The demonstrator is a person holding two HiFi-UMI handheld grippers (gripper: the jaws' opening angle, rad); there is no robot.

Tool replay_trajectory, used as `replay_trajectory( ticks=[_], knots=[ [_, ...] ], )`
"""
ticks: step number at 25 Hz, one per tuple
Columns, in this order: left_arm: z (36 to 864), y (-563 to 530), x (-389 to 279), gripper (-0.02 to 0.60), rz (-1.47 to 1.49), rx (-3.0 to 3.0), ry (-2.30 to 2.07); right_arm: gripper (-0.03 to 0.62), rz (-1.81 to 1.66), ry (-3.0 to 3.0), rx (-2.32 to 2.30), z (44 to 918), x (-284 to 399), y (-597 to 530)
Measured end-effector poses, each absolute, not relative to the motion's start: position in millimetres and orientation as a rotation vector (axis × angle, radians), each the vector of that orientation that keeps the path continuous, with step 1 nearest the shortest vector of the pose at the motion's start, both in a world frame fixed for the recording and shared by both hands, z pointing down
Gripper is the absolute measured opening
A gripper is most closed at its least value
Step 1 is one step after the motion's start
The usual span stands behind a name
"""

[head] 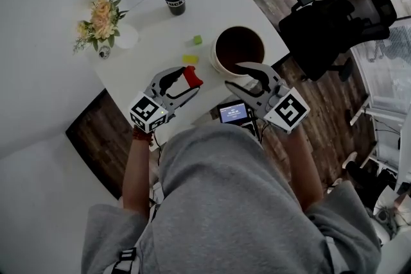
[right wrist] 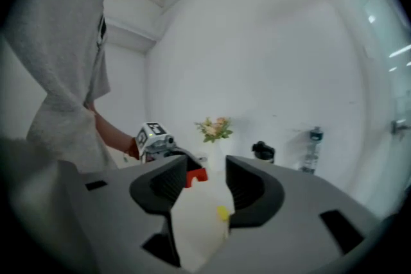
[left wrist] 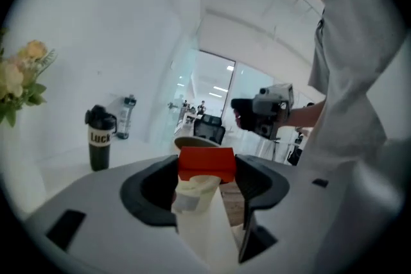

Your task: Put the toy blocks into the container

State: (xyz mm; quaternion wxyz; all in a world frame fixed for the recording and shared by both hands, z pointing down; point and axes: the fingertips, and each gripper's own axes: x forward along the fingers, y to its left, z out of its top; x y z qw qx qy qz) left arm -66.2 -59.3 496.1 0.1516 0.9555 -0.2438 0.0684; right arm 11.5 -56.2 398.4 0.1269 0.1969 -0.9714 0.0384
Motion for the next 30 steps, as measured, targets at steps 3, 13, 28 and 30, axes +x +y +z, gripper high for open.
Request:
replay_trajectory(
  ticks=[3,13,28,30],
  knots=[
    [455.1,-43.7,-50.8,0.282,0.083,2.824,-0.518,0.25,0.104,-2.807,0.294,405.1,-5.4,-30.0],
    [409.4,-2.3,-22.6,0.281,-0.011,2.914,-0.076,0.287,0.067,-2.658,0.017,428.3,-23.0,5.8],
    [418.4,3.3,-23.2,0.281,0.058,2.936,-0.059,0.279,0.118,-2.669,-0.004,430.5,-28.0,10.4],
    [419.0,-2.0,-24.8,0.281,0.067,2.944,-0.113,0.278,0.103,-2.679,0.034,429.6,-26.7,6.0]
  ],
)
